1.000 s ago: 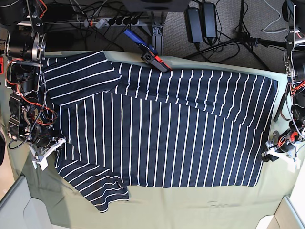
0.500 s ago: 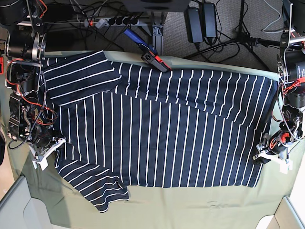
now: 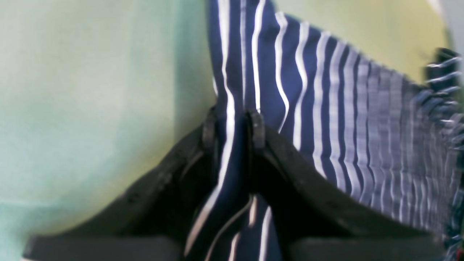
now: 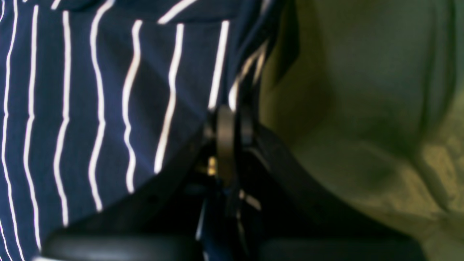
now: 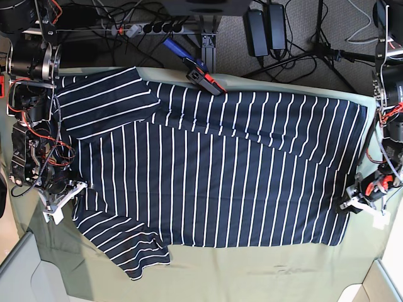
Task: Fold the T-shirt properly
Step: 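Fold the held edge over toward the collar side with both grippers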
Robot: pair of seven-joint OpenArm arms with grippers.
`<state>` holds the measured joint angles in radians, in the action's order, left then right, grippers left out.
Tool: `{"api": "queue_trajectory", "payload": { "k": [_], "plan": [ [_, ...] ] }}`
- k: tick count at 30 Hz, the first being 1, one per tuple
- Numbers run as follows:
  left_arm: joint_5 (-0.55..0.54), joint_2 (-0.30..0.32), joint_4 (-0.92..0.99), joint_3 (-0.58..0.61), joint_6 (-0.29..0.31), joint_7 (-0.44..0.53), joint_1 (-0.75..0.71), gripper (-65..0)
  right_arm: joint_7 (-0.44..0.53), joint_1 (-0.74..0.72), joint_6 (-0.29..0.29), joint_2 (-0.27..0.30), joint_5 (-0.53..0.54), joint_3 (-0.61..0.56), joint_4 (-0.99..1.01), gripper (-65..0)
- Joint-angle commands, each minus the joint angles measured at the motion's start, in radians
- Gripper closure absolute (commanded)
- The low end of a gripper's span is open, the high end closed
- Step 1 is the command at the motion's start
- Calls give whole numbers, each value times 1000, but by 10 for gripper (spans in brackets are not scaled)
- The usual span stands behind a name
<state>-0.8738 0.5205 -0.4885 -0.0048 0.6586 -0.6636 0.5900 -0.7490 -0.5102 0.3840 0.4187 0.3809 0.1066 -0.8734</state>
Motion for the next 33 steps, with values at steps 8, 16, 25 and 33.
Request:
{"api": "queue_trajectory", "payload": {
  "k": [8,16,25,33],
  "plan": [
    [-126,24,-32,-1,40,-136,24,-105,-15,-27,32,19,12,5,-16,0],
    [-279,101,-37,-1,40,-264,24,-105,-97,-27,32,77,95,5,-16,0],
    [-350,130,-37,-1,40,-343,8,-105,-179,-26,43,130,215,5,-18,0],
    [-290,129,-37,-1,40,-216,8,-107,-180,-26,43,129,226,5,-18,0]
  ]
}}
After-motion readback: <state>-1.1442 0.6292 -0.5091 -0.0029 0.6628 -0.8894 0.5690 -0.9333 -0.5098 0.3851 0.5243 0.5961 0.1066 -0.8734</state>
